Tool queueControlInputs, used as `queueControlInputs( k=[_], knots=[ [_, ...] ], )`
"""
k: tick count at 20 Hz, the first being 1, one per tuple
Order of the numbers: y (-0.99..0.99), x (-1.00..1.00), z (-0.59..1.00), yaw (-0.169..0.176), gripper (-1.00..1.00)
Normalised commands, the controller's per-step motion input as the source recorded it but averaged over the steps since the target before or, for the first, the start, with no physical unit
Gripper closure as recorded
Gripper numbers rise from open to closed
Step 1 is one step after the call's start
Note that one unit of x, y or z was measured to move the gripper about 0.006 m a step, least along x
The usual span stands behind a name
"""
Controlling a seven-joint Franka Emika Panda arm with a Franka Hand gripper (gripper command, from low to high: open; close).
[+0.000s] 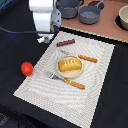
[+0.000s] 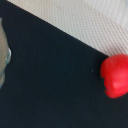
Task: Interact with the objects in diverse but meaningful ways.
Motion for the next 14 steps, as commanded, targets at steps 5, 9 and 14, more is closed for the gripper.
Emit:
queueControlInputs(
  k=[5, 9, 14],
  knots=[
    [-0.50, -0.04, -0.01, -0.194, -1.00],
    [-0.51, -0.04, -0.07, -0.193, -1.00],
    [-0.57, -0.03, -0.08, -0.180, -1.00]
  ],
)
